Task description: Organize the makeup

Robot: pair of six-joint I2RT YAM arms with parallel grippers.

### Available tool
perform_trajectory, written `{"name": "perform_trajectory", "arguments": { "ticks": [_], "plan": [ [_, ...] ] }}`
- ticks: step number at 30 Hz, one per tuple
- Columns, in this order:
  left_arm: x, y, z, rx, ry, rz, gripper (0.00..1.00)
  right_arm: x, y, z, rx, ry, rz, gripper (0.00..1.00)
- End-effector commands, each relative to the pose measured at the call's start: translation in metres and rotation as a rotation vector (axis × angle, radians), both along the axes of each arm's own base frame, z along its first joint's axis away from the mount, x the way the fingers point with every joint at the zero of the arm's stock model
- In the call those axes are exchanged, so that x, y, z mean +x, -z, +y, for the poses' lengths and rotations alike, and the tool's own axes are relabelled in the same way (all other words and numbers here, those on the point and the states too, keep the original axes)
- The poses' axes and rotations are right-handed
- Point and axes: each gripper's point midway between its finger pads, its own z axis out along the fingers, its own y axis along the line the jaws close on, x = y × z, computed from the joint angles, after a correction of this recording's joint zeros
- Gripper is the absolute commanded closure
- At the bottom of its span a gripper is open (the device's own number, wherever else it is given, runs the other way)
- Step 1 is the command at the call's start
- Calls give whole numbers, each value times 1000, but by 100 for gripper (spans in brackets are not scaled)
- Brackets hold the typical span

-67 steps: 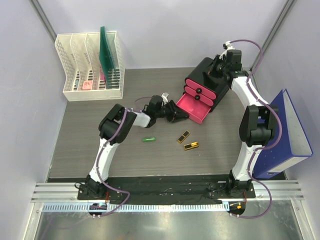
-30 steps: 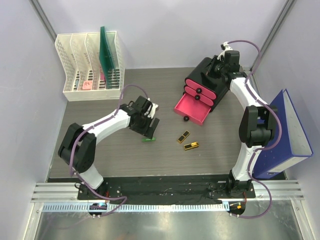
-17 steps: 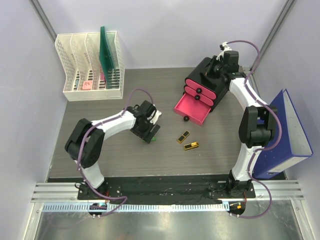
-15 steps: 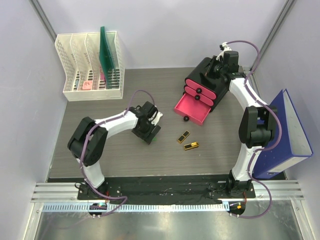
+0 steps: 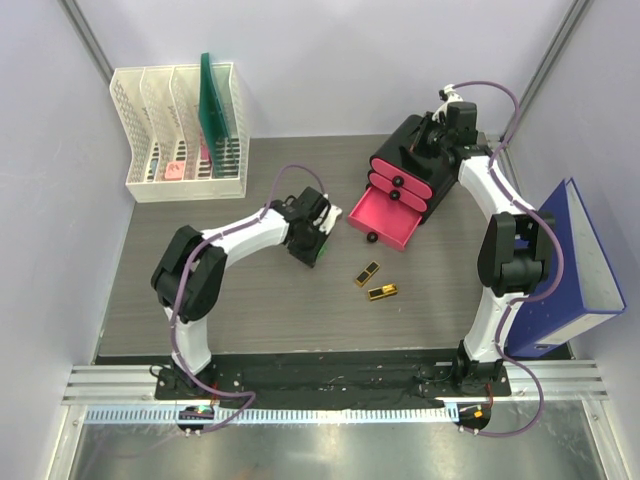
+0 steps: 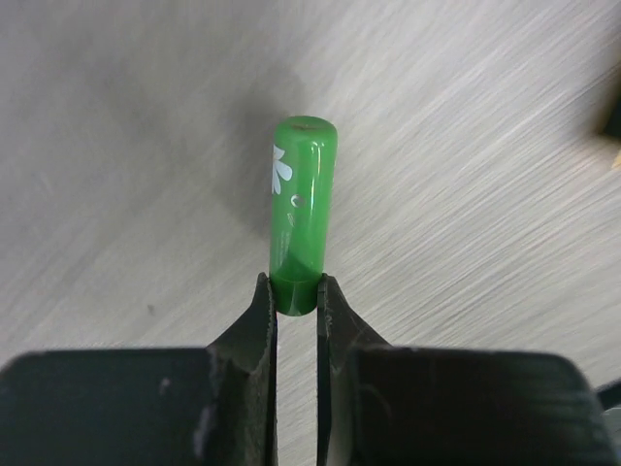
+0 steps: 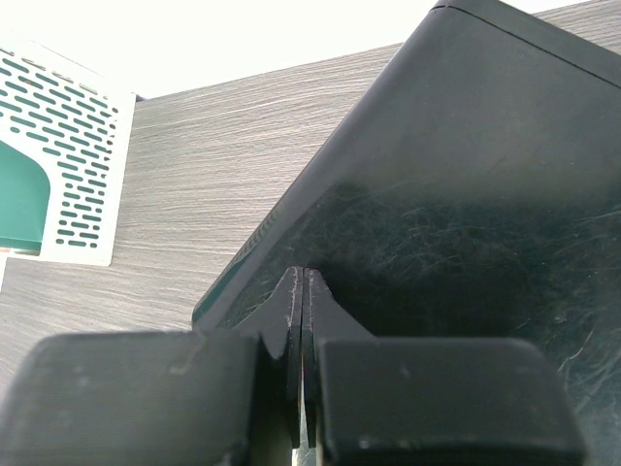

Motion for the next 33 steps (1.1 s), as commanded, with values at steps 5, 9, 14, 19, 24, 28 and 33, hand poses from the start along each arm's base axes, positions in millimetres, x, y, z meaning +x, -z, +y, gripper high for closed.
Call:
{"name": "perform_trajectory", "arguments": {
  "ticks": [5, 9, 14, 19, 24, 28, 33],
  "plan": [
    [67, -96, -97, -358, -43, -125, 100, -101, 162, -13, -126, -9, 614, 99],
    [92, -112, -134, -458, -52, -114, 100, -101, 164, -12, -125, -11, 618, 99],
    [116, -123, -170, -535, -81, -103, 100, -100, 164, -13, -125, -11, 619, 99],
    [128, -102, -183, -537, -114, -72, 100, -100, 166, -13, -125, -11, 622, 99],
    [134, -97, -187, -528, -136, -70, 98, -100, 166, -13, -127, -10, 622, 99],
    [136, -88, -184, -508, -152, -64, 68, -101, 166, -13, -127, -10, 622, 99],
    [135, -100, -182, -511, -145, -90, 34, -102, 167, -13, -124, -11, 627, 99]
  ]
}}
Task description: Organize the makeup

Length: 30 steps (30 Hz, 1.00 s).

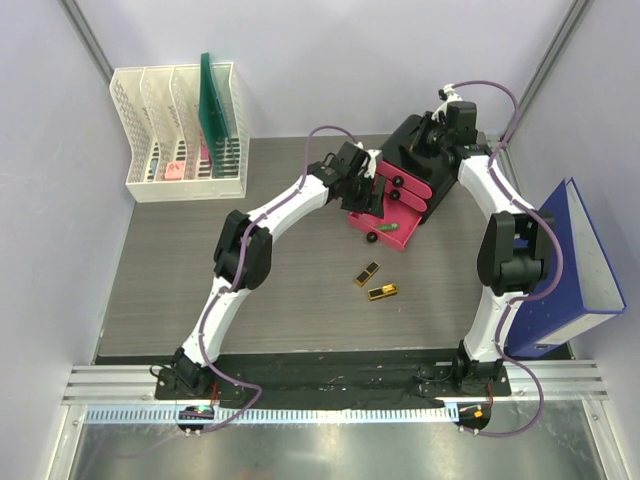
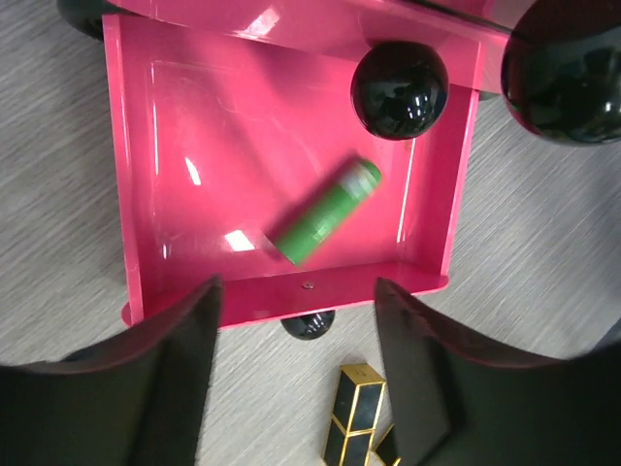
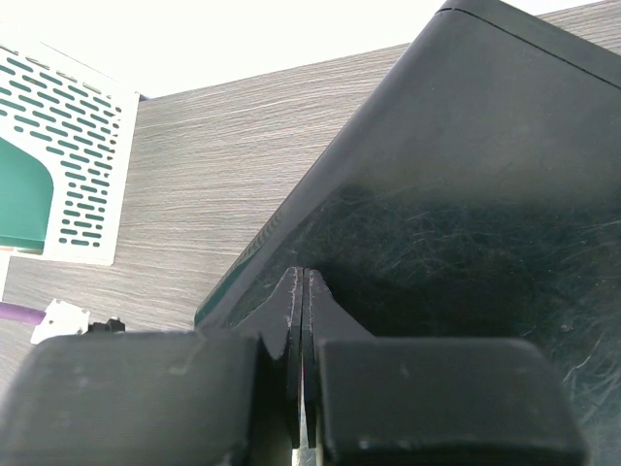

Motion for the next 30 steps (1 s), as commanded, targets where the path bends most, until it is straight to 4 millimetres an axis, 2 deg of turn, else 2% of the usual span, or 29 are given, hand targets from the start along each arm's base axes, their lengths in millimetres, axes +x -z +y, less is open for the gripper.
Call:
{"name": "perform_trajectory", "arguments": {
  "ticks": [1, 3, 5, 6, 7, 9, 10, 11, 13, 14, 17, 19, 22, 24, 30],
  "plan": [
    [3, -40, -2, -40, 4, -70, 33, -103, 166, -14, -131, -6, 624, 99],
    [1, -58, 2, -48, 9, -101, 33, -103, 166, -14, -131, -8, 623, 99],
    [-9, -58, 6, -27, 44, -113, 35, -103, 165, -14, -129, -6, 622, 99],
    [-15, -74, 9, -32, 58, -145, 35, -103, 166, -14, -130, -7, 624, 99],
    [-28, -61, 12, 2, 83, -126, 35, -102, 165, -14, -128, -6, 620, 99],
    [-43, -72, 18, 28, 127, -165, 34, -103, 165, -14, -130, -5, 623, 99],
    [-57, -67, 19, 51, 151, -153, 34, -102, 164, -14, -130, -5, 620, 99],
    [-70, -52, 23, 89, 174, -126, 34, -102, 164, -14, -130, -5, 620, 99],
    [-88, -44, 30, 136, 210, -117, 34, -102, 165, -15, -132, -3, 622, 99],
    [-106, -27, 30, 170, 246, -87, 34, -102, 165, -15, -132, -3, 620, 99],
    [-135, -8, 26, 211, 322, -68, 33, -102, 165, -14, -131, -4, 622, 99],
    [-148, 15, 30, 252, 351, -32, 33, -103, 166, -15, -131, -4, 625, 99],
    [-156, 32, 30, 286, 367, -13, 33, -103, 164, -15, -133, -6, 618, 99],
    [-154, 44, 31, 318, 362, -13, 33, -103, 164, -15, -132, -5, 621, 99],
    [-141, 63, 31, 381, 349, -31, 34, -105, 164, -15, -131, -4, 622, 99]
  ]
}}
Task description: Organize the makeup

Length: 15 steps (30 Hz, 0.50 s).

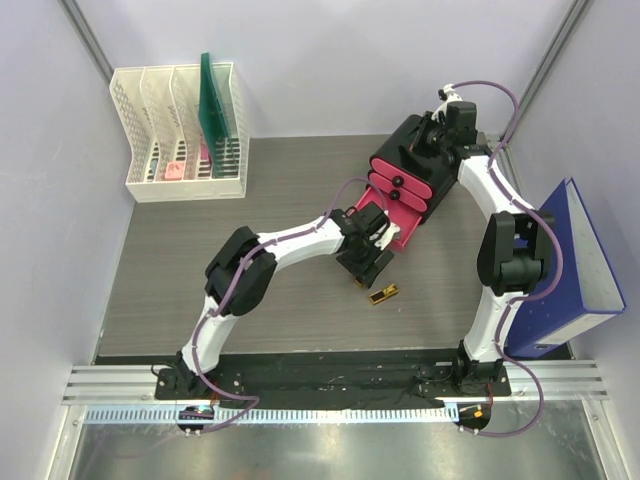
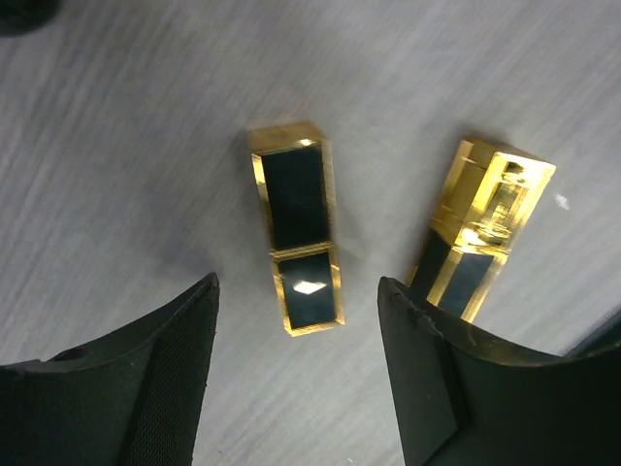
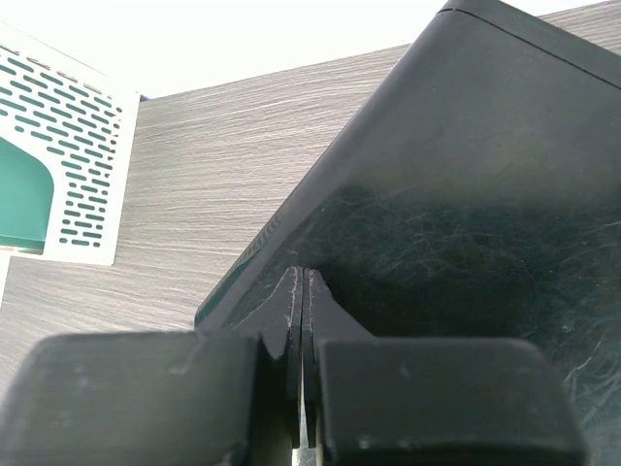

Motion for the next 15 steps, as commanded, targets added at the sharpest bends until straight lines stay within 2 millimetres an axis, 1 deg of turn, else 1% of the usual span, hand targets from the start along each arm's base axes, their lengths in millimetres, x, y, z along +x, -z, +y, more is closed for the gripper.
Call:
{"name": "perform_trajectory", "arguments": {
  "ticks": [1, 2, 3, 6, 9, 10, 13, 15],
  "plan": [
    [21, 4, -1, 31, -7, -65, 34, -106, 164, -14, -133, -7, 622, 99],
    [23, 5, -2, 33, -9, -71, 35, -105, 164, -15, -131, -5, 623, 99],
    [23, 10, -3, 40, -9, -65, 35, -106, 163, -15, -131, -5, 623, 99],
    [22, 13, -5, 41, -4, -56, 41, -106, 163, -15, -130, -6, 623, 99],
    [21, 16, -6, 38, 0, -45, 78, -105, 162, -14, -130, -8, 619, 99],
    [21, 15, -5, 40, -4, -50, 100, -105, 162, -15, -130, -6, 620, 99],
    [25, 7, -4, 41, -12, -73, 100, -105, 163, -15, -130, -6, 623, 99],
    [31, -6, -2, 36, -25, -111, 100, -105, 163, -14, -129, -9, 622, 99]
  ]
}}
